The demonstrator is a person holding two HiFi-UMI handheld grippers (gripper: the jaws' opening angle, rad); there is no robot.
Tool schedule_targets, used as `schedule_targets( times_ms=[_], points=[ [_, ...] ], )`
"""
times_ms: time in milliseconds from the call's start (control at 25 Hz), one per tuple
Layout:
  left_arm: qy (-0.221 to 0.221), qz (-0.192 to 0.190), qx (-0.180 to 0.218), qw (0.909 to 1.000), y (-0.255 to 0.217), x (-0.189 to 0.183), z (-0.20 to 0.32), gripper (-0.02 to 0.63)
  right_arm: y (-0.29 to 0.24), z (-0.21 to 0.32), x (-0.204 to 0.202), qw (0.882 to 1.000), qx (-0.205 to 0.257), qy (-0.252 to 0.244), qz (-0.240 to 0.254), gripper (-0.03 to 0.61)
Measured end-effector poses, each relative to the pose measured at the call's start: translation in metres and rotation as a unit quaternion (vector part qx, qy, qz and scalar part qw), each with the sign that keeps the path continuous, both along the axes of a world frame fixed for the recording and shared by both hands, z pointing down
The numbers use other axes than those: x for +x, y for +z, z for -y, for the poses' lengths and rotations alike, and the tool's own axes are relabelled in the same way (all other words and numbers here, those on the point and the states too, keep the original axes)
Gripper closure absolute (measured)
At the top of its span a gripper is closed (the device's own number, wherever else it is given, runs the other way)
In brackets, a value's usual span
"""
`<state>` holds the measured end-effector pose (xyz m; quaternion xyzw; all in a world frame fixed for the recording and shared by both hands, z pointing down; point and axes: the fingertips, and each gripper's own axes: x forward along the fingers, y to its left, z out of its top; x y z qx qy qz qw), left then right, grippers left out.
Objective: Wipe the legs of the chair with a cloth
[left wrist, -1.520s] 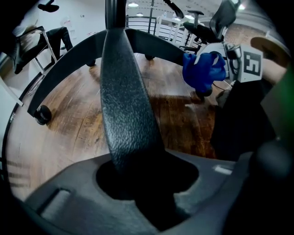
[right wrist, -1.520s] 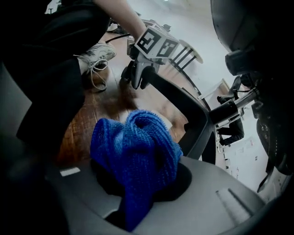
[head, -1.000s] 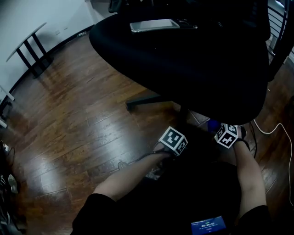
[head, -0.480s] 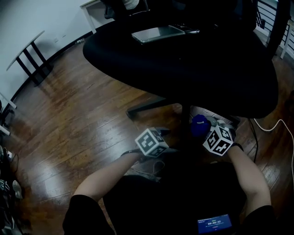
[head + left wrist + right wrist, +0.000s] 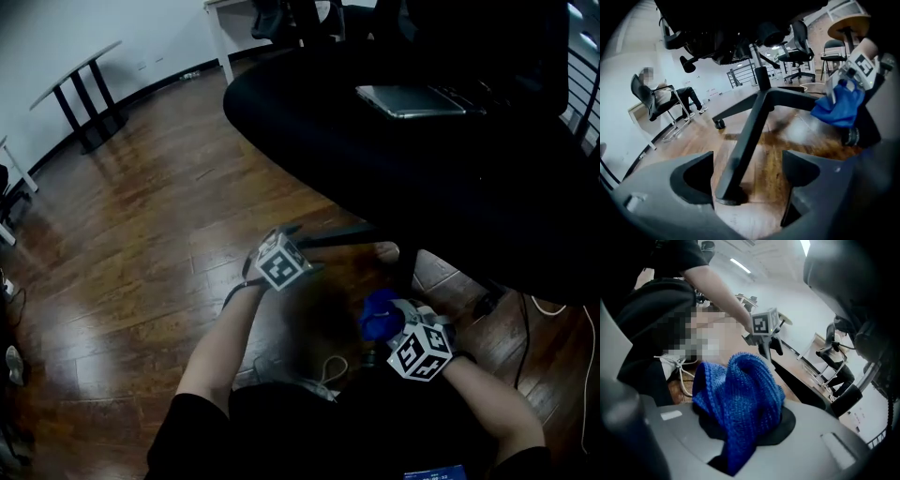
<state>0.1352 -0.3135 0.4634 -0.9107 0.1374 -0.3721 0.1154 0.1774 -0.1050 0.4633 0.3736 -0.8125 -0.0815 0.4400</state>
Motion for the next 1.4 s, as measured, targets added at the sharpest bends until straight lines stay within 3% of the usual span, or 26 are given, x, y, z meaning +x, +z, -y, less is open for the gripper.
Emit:
schedule_targets(
  times_ms=[160, 240, 280, 320, 360, 400, 480, 760, 880, 960, 1000, 1160, 1280, 1400],
  points=[
    [0.002, -0.008, -0.012, 0.9999, 0.017, 0.024, 0.038, 0.150, -0.002, 0.001, -0.003, 1.000, -0.001, 0.005, 0.013, 0.500],
    [0.019, 0.017, -0.021, 0.9995, 0.032, 0.038, 0.040, 0.151, -0.001, 0.002, -0.003, 1.000, 0.001, 0.002, 0.003, 0.500],
    [0.028, 0.051, -0.010, 0.9982, 0.043, 0.040, 0.041, 0.154, -0.002, 0.002, -0.003, 1.000, 0.003, 0.001, 0.002, 0.499],
    [0.039, 0.102, 0.021, 0.9938, 0.056, 0.037, 0.044, 0.241, -0.002, 0.003, -0.002, 1.000, 0.004, 0.000, 0.002, 0.500],
    [0.050, 0.156, 0.063, 0.9845, 0.067, 0.033, 0.048, 0.404, -0.002, 0.004, -0.001, 1.000, 0.004, 0.000, 0.001, 0.500],
    [0.058, 0.196, 0.097, 0.9741, 0.074, 0.028, 0.051, 0.502, -0.002, 0.005, 0.000, 1.000, 0.004, 0.000, -0.002, 0.500],
    [0.063, 0.225, 0.107, 0.9663, 0.080, 0.023, 0.051, 0.510, 0.001, 0.005, 0.002, 1.000, -0.001, -0.002, -0.013, 0.500],
    [0.039, 0.234, 0.044, 0.9703, 0.085, 0.006, 0.008, 0.526, 0.010, -0.010, 0.026, 0.998, -0.013, -0.022, -0.057, 0.500],
    [0.033, 0.247, 0.021, 0.9683, 0.088, 0.001, -0.013, 0.532, 0.004, -0.022, 0.037, 0.998, -0.034, -0.055, 0.001, 0.499],
    [0.026, 0.249, 0.002, 0.9681, 0.092, -0.003, -0.029, 0.539, -0.002, -0.031, 0.043, 0.995, -0.052, -0.053, 0.066, 0.497],
    [0.022, 0.249, -0.003, 0.9682, 0.093, -0.006, -0.035, 0.545, -0.004, -0.035, 0.044, 0.994, -0.057, -0.050, 0.074, 0.497],
    [0.006, 0.247, 0.007, 0.9689, 0.096, -0.020, -0.046, 0.549, 0.002, -0.060, 0.036, 0.993, -0.074, -0.090, -0.013, 0.497],
    [-0.001, 0.251, 0.004, 0.9680, 0.096, -0.017, -0.050, 0.549, 0.005, -0.094, 0.038, 0.988, -0.104, -0.117, 0.003, 0.497],
    [-0.006, 0.256, -0.001, 0.9668, 0.098, -0.016, -0.049, 0.549, 0.007, -0.099, 0.042, 0.988, -0.097, -0.117, 0.019, 0.499]
  ],
)
